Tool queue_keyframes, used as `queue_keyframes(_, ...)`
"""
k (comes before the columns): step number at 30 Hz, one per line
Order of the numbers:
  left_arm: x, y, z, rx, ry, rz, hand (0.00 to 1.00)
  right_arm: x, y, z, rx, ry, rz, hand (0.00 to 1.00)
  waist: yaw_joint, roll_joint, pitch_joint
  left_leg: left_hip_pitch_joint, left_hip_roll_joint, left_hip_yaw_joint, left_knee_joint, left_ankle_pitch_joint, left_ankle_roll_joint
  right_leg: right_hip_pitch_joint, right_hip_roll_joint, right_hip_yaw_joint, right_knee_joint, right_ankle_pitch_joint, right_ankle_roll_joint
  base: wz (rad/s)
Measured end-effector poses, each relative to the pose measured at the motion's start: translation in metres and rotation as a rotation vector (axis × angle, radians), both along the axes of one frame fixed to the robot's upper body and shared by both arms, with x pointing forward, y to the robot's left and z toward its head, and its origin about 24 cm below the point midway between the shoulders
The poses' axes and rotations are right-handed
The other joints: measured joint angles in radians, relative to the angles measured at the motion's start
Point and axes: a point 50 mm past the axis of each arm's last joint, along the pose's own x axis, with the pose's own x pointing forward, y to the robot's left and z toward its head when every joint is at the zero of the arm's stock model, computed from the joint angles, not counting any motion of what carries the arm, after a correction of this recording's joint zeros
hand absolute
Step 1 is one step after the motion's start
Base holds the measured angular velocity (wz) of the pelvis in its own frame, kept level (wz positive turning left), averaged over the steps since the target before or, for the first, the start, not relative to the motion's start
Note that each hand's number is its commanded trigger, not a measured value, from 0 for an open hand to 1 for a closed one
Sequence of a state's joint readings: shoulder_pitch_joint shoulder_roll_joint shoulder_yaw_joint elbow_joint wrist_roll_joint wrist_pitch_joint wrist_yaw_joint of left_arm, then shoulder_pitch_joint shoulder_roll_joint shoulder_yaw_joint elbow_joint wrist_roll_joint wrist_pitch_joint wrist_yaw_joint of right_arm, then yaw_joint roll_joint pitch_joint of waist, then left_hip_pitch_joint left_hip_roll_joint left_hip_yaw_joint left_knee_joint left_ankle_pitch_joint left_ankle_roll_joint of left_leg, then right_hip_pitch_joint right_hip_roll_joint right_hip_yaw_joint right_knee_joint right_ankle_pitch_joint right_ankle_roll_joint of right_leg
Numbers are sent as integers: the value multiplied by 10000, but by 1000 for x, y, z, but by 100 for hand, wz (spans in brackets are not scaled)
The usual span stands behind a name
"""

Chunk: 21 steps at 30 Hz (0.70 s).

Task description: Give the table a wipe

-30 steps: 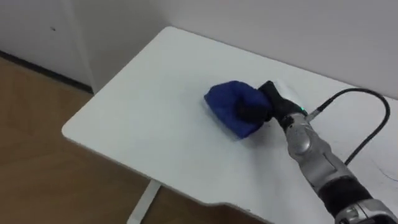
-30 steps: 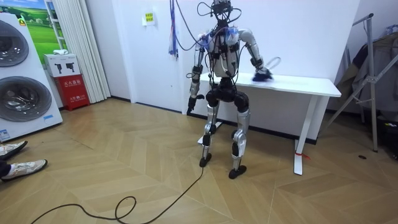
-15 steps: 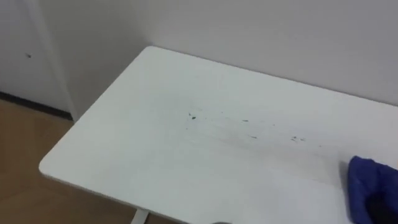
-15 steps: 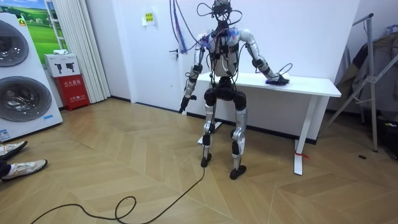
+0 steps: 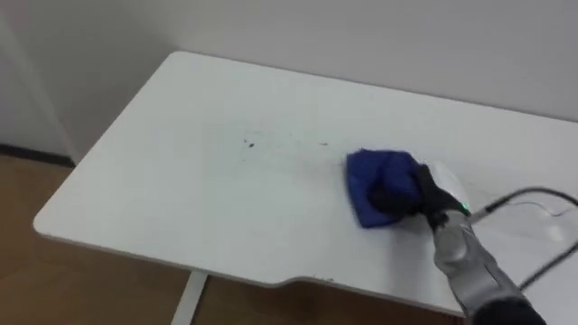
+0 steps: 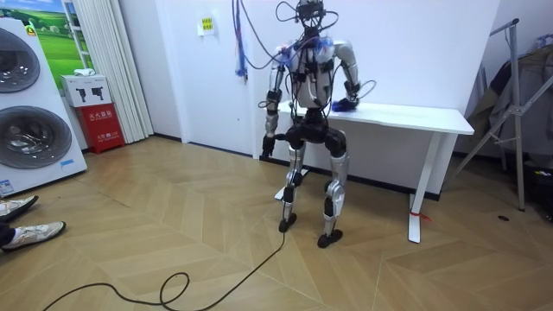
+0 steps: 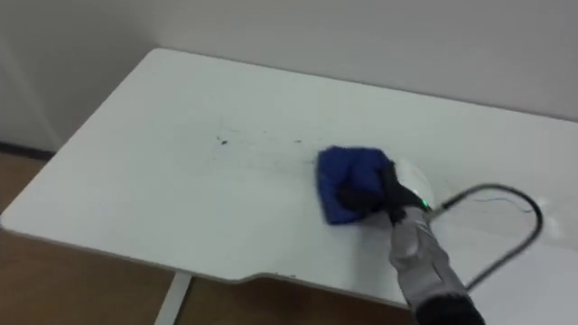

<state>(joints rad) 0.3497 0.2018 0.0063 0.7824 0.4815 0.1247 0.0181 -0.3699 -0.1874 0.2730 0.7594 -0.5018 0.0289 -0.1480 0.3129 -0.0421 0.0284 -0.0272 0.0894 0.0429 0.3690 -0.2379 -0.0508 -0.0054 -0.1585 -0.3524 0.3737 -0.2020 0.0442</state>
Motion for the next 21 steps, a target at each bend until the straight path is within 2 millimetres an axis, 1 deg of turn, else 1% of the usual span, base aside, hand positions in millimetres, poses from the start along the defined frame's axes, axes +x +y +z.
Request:
queue_keyframes(1,0,2,0,39,-2,8,0,-1,2,-2,-82,21,157,100,81,21,7,-68,27,-1,51,-38,7,-73,-57,-73,100,-38,7,6)
queue_keyframes(2,-1,5,1,95,-16,149,0,-3,2,-3,-176,-109,196,100,205,-11,-20,-142,137,16,121,-74,48,-187,-181,-104,353,-72,31,-17)
queue_keyframes(3,0,8,2,147,-145,325,0,-7,1,-7,-227,-40,203,100,266,64,-2,-176,328,87,157,-119,31,-503,-353,-138,1213,-111,69,-14)
queue_keyframes(4,2,11,3,180,-246,378,0,-11,-1,-10,-226,12,135,100,228,48,-13,-173,394,88,200,-135,7,-635,-608,-263,1830,-190,102,9)
queue_keyframes(5,10,15,5,249,-550,265,0,-21,-8,-18,-210,107,-154,100,219,18,-50,-127,573,108,319,-205,-86,-659,-1329,-487,2714,-416,228,41)
queue_keyframes(6,20,20,9,316,-941,63,0,-30,-11,-24,-68,83,-427,100,221,23,-79,-124,843,97,528,-323,-234,-513,-1970,-475,3035,-418,286,39)
queue_keyframes(7,25,22,10,349,-1120,-23,0,-33,-11,-26,-32,39,-471,100,221,36,-87,-125,1017,90,625,-387,-341,-429,-2233,-431,2991,-395,306,15)
queue_keyframes(8,32,26,13,415,-1329,-120,0,-35,-11,-27,88,-56,-445,100,221,45,-93,-116,1331,7,789,-489,-572,-276,-2638,-319,2579,-240,412,-3)
queue_keyframes(9,38,27,13,440,-1418,-153,0,-39,-11,-29,181,-151,-429,100,171,31,-103,-85,1641,-105,835,-516,-837,-27,-2939,-234,1789,17,484,-4)
queue_keyframes(10,41,30,15,512,-1490,-172,0,-41,-11,-30,208,-205,-455,100,134,25,-111,-82,1782,-208,824,-498,-983,129,-2971,-226,1349,199,496,12)
queue_keyframes(11,46,35,17,686,-1656,-202,0,-44,-12,-30,279,-332,-495,100,-27,-20,-148,-93,2091,-419,748,-420,-1285,426,-2970,-247,394,640,564,20)
queue_keyframes(12,48,36,18,698,-1748,-131,0,-44,-12,-30,310,-379,-459,100,-117,-44,-176,-111,2242,-510,695,-368,-1428,538,-2959,-290,21,856,573,21)
queue_keyframes(13,52,37,19,745,-1892,-58,0,-44,-12,-29,344,-473,-395,100,-245,-133,-236,-66,2566,-598,522,-275,-1639,571,-2872,-426,-336,1151,693,0)
queue_keyframes(14,55,39,21,786,-2165,264,0,-42,-12,-27,367,-615,-333,100,-258,-151,-264,109,3022,-553,374,-194,-1756,393,-2554,-541,-80,1133,831,-25)
queue_keyframes(15,53,42,21,814,-2347,828,0,-39,-11,-24,377,-720,-255,100,-237,-70,-373,263,3498,-477,357,-67,-1681,-61,-2317,-659,1025,619,1566,-42)
queue_keyframes(16,50,40,19,646,-2358,1142,0,-38,-12,-23,339,-713,-239,100,-203,58,-391,331,3750,-450,363,143,-1372,-313,-2177,-682,1684,182,1306,-35)
queue_keyframes(17,42,35,16,355,-2292,1549,0,-40,-14,-25,239,-565,-285,100,-348,57,-429,404,4015,-244,263,821,-777,-393,-1944,-738,2199,-484,1034,-7)
queue_keyframes(18,33,28,11,124,-2085,1740,0,-43,-20,-28,91,-393,-422,100,-614,74,-413,382,3946,73,269,1186,-968,-282,-1630,-834,2175,-746,778,7)
queue_keyframes(19,30,24,9,26,-1980,1775,0,-44,-22,-28,26,-341,-438,100,-686,25,-382,345,3780,222,306,1177,-975,-269,-1500,-861,2092,-798,681,8)
queue_keyframes(20,28,20,7,-99,-1875,1751,0,-44,-27,-27,-64,-224,-619,100,-799,-14,-365,117,3384,384,587,1089,-971,-276,-1328,-972,1872,-802,427,-5)
queue_keyframes(21,27,15,6,-232,-1871,1821,0,-42,-32,-25,-145,-172,-671,100,-820,-113,-292,-180,2824,465,1116,647,-866,-285,-1210,-1114,1589,-724,165,-12)
